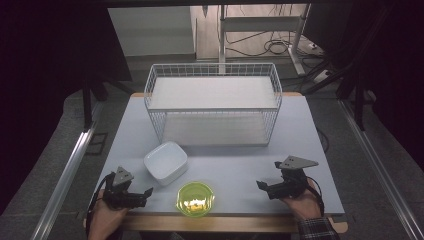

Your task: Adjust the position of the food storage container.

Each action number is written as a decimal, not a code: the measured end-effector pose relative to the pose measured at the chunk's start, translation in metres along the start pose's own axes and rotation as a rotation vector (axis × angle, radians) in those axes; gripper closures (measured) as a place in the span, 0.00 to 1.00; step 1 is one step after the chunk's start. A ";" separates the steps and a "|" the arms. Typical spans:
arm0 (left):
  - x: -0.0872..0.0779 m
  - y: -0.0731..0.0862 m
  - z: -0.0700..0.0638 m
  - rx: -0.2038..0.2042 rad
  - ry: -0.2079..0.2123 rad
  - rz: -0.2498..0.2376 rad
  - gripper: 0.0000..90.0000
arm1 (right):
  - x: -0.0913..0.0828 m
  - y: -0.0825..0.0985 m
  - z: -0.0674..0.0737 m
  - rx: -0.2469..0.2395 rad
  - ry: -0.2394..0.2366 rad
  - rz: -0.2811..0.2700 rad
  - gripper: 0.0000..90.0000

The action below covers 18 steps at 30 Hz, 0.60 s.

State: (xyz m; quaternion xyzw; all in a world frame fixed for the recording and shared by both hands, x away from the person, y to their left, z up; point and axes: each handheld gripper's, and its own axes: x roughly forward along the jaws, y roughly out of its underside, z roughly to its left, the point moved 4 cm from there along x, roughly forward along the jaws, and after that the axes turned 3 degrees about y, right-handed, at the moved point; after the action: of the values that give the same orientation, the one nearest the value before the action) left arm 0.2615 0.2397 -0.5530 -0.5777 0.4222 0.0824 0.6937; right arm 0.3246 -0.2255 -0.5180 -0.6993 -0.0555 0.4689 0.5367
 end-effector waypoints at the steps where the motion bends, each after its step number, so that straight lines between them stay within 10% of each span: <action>1: 0.001 0.000 0.000 0.000 0.002 -0.008 0.03 | 0.001 0.001 0.000 0.000 -0.001 0.001 0.01; 18: 0.005 0.003 0.004 -0.030 0.082 -0.007 0.05 | 0.010 0.001 0.011 -0.012 0.005 0.067 0.05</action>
State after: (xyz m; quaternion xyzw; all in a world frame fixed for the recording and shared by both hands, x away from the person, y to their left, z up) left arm 0.2651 0.2420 -0.5586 -0.5923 0.4470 0.0626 0.6675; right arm 0.3220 -0.2120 -0.5248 -0.7050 -0.0336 0.4846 0.5167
